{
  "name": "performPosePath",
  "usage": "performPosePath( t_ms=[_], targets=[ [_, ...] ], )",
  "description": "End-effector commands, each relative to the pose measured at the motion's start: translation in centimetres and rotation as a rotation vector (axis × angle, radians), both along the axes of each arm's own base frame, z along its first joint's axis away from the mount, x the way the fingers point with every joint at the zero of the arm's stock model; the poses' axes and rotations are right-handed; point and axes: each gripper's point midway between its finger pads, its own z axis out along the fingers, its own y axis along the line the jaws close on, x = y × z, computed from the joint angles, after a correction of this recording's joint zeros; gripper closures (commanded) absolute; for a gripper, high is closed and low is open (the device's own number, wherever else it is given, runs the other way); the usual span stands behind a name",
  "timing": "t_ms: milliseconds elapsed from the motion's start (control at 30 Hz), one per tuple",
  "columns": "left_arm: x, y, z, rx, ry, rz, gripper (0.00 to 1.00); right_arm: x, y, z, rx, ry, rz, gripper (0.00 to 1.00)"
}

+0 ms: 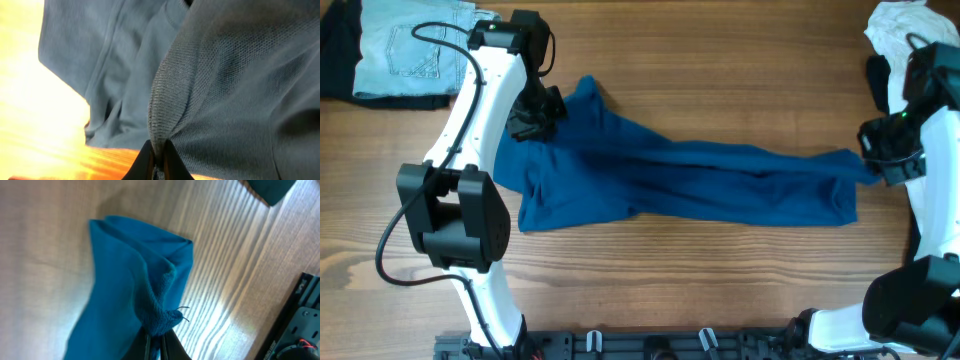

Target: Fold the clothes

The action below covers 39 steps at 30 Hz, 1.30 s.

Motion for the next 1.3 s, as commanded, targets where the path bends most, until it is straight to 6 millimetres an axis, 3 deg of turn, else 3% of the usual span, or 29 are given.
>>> performPosePath(
  t_ms=[0,133,400,433,467,533,567,633,667,733,900,1000,1067,1100,1133,1200,1267],
  targets=[
    [-0.9,1.0,0.3,0.024,0.028,0.009,0.96,-1.8,-0.3,-2.2,-0.023,0.082,-0.048,0.96],
    [-1.6,1.1,-0.4,0.028,0.057,0.009,0.94,-2.3,-0.1,-3.4,-0.016,0.104,-0.057,0.96],
    [-3.4,1.3,-3.5,0.037,0.125,0.008,0.88,-2.3,-0.1,-3.5,-0.017,0.102,-0.068,0.92],
    [-3.5,1.3,-3.6,0.038,0.129,0.009,0.84,-2.3,-0.1,-3.5,-0.017,0.101,-0.068,0.83],
    [-3.6,1.3,-3.7,0.038,0.133,0.009,0.78,-2.3,-0.1,-3.5,-0.017,0.100,-0.068,0.61],
    [-3.8,1.3,-3.8,0.039,0.139,0.008,0.44,-2.2,-0.1,-3.5,-0.018,0.097,-0.066,0.33],
    [-3.7,1.3,-3.8,0.039,0.138,0.008,0.41,-2.2,-0.1,-3.5,-0.018,0.096,-0.066,0.15],
    [-3.6,1.3,-3.9,0.038,0.132,0.008,0.32,-1.9,-0.2,-3.5,-0.017,0.087,-0.041,0.00],
    [-3.5,1.3,-3.9,0.038,0.127,0.008,0.25,-1.5,-0.2,-3.5,-0.015,0.077,-0.016,0.00],
    [-3.1,1.2,-3.9,0.035,0.110,0.009,0.24,-0.1,0.2,-3.6,0.012,0.025,0.069,0.00],
    [-1.8,0.9,-3.0,0.017,0.062,0.010,0.47,4.5,2.4,-3.3,0.125,-0.169,0.348,0.01],
    [-0.5,-1.2,-2.2,-0.101,0.011,-0.021,0.65,6.5,3.5,-2.8,0.157,-0.262,0.454,0.03],
    [0.2,-3.3,-1.9,-0.211,-0.026,-0.098,0.90,7.1,3.6,-2.8,0.131,-0.274,0.472,0.19],
    [0.5,-4.5,-1.8,-0.263,-0.048,-0.134,0.96,7.3,3.8,-2.9,0.114,-0.270,0.482,0.41],
    [0.8,-5.2,-1.8,-0.285,-0.065,-0.158,0.96,7.4,4.0,-3.2,0.104,-0.268,0.493,0.60],
    [1.5,-6.2,-2.0,-0.285,-0.100,-0.189,0.96,7.5,4.8,-4.1,0.101,-0.261,0.514,0.83],
    [2.0,-7.2,-2.4,-0.287,-0.129,-0.215,0.96,7.5,5.7,-5.4,0.105,-0.259,0.538,0.92]
  ],
)
